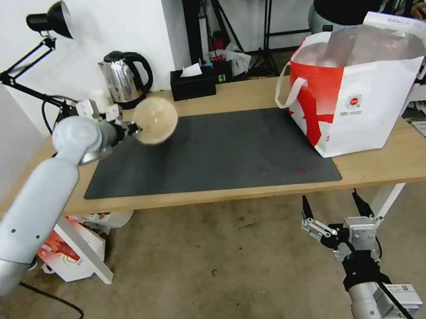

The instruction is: Pick up the trash from the table and place it into the takeout bag.

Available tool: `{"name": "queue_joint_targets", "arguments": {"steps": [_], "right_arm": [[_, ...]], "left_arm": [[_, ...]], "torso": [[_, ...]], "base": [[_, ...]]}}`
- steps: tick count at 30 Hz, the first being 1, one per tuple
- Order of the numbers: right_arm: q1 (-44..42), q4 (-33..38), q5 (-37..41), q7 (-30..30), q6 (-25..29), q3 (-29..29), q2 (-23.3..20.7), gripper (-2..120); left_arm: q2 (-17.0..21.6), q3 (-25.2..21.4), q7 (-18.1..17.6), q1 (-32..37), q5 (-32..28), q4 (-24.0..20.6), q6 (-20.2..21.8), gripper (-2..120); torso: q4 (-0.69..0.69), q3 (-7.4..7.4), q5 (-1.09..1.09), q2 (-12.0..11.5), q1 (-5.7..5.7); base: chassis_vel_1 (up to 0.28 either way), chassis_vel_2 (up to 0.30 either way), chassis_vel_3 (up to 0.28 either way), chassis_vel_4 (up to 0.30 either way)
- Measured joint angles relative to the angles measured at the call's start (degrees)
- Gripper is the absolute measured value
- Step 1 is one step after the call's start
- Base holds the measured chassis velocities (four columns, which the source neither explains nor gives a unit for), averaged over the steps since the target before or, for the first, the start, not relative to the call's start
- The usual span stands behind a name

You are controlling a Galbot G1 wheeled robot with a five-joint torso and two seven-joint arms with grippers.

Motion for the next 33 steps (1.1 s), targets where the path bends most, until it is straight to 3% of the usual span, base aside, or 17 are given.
{"name": "queue_joint_targets", "arguments": {"steps": [1, 5, 9, 11, 13, 15, 21, 25, 33], "right_arm": [[0.0, 0.0, 0.0, 0.0, 0.0, 0.0, 0.0, 100], [0.0, 0.0, 0.0, 0.0, 0.0, 0.0, 0.0, 100], [0.0, 0.0, 0.0, 0.0, 0.0, 0.0, 0.0, 100], [0.0, 0.0, 0.0, 0.0, 0.0, 0.0, 0.0, 100], [0.0, 0.0, 0.0, 0.0, 0.0, 0.0, 0.0, 100], [0.0, 0.0, 0.0, 0.0, 0.0, 0.0, 0.0, 100], [0.0, 0.0, 0.0, 0.0, 0.0, 0.0, 0.0, 100], [0.0, 0.0, 0.0, 0.0, 0.0, 0.0, 0.0, 100], [0.0, 0.0, 0.0, 0.0, 0.0, 0.0, 0.0, 100]], "left_arm": [[0.0, 0.0, 0.0, 0.0, 0.0, 0.0, 0.0, 1], [-0.32, 3.41, 9.43, -6.43, 0.7, 1.92, -4.19, 1], [-0.89, 4.9, 13.26, -8.49, 1.64, 2.71, -6.06, 1], [-2.19, 6.99, 18.96, -10.95, 4.16, 3.97, -9.62, 1], [-2.57, 7.45, 20.08, -11.41, 4.73, 4.27, -10.52, 1], [-4.14, 8.91, 23.35, -12.97, 5.78, 5.22, -13.32, 1], [-7.67, 11.34, 25.02, -15.42, 6.36, 7.38, -17.06, 1], [-11.98, 14.48, 27.39, -18.52, 7.47, 11.95, -19.28, 1], [-16.34, 17.68, 28.85, -21.48, 7.69, 16.98, -20.04, 1]], "torso": [[0.0, 0.0, 0.0, 0.0, 0.0], [0.01, 0.0, 0.02, 0.0, 0.0], [0.01, 0.0, 0.01, 0.0, 0.0], [0.0, 0.0, 0.01, 0.0, 0.0], [0.01, 0.0, 0.01, 0.0, 0.0], [0.01, 0.0, 0.0, 0.0, 0.0], [0.01, 0.0, 0.01, 0.0, 0.01], [0.01, 0.0, 0.01, 0.0, 0.0], [0.01, 0.0, 0.01, 0.0, 0.0]], "base": [[0.0, 0.0, 0.0, 0.0], [0.0, 0.0, 0.0, 0.0], [0.0, 0.0, 0.0, 0.0], [0.0, 0.0, 0.0, 0.0], [0.0, 0.0, 0.0, 0.0], [0.0, 0.0, 0.0, 0.0], [0.0, 0.0, 0.0, 0.0], [0.0, 0.0, 0.0, 0.0], [0.0, 0.0, 0.0, 0.0]]}}
